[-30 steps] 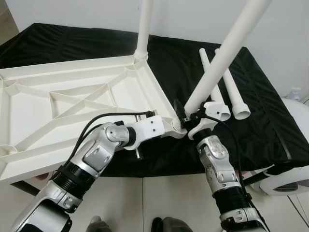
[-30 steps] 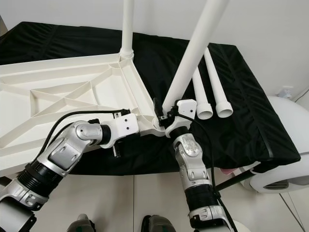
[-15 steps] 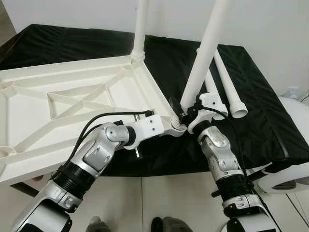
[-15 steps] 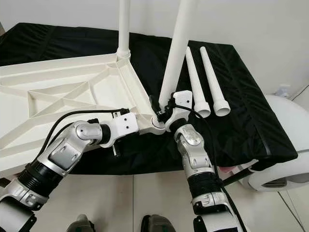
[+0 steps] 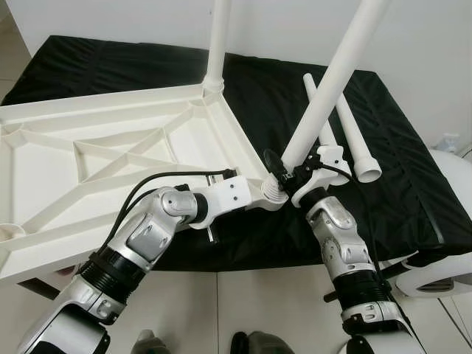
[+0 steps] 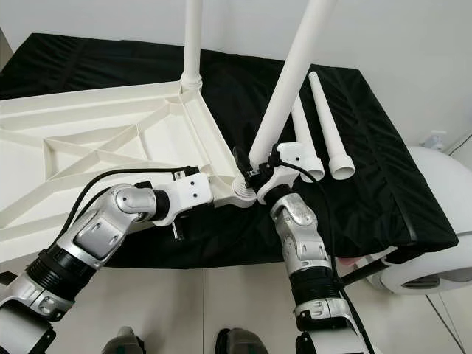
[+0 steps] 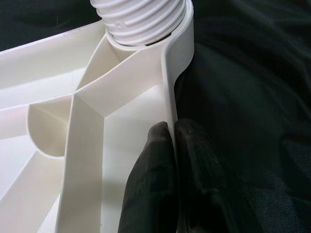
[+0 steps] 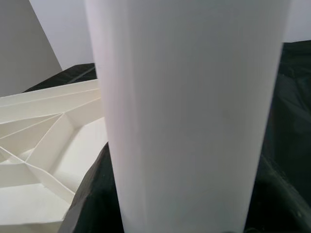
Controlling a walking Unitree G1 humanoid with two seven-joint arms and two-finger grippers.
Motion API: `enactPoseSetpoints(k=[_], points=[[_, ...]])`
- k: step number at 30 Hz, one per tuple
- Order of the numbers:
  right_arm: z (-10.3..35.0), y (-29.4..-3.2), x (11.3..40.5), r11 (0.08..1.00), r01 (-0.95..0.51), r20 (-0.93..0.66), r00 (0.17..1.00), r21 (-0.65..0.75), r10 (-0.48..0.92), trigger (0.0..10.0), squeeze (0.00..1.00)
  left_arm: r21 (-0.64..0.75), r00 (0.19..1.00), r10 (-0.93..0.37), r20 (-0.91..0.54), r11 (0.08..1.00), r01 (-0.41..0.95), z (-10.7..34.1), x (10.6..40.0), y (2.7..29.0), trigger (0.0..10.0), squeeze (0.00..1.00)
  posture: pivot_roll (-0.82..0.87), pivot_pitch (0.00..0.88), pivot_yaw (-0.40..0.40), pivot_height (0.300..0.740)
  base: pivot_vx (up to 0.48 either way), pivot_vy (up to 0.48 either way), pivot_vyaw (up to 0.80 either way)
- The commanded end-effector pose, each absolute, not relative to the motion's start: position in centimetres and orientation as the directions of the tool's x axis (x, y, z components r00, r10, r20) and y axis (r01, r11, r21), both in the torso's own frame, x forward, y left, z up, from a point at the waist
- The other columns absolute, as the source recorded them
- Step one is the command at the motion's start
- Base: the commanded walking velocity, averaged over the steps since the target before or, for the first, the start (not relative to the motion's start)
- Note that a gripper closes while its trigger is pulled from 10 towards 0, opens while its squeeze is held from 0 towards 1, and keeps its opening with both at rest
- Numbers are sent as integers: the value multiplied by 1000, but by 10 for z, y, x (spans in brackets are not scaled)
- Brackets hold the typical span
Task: Building children table
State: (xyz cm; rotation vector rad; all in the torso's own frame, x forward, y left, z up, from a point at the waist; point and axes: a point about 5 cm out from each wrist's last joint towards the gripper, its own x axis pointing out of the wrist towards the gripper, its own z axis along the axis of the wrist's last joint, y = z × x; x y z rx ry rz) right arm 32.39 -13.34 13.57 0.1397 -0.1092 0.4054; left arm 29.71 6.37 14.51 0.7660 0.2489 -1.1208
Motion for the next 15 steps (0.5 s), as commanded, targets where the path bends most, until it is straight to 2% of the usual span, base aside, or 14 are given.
enactPoseSetpoints(k=[1, 5, 9, 15], points=[[81, -162, 309, 961, -254, -108, 958, 110, 265, 10000, 0, 426, 463, -669, -582, 234, 874, 138, 298, 75, 10000, 0, 51, 99, -93, 740, 0, 0, 0], [84, -166, 308, 969, -247, -67, 967, 24, 248, 10000, 0, 426, 463, -670, -580, 235, 874, 138, 298, 75, 10000, 0, 52, 101, -94, 740, 0, 0, 0], [82, -160, 298, 949, -307, -39, 952, -68, 305, 10000, 0, 427, 466, -669, -579, 238, 872, 138, 299, 75, 10000, 0, 52, 104, -97, 740, 0, 0, 0], [76, -156, 292, 943, -328, -55, 944, -54, 325, 10000, 0, 427, 467, -668, -579, 239, 872, 138, 299, 75, 10000, 0, 49, 108, -96, 740, 0, 0, 0]])
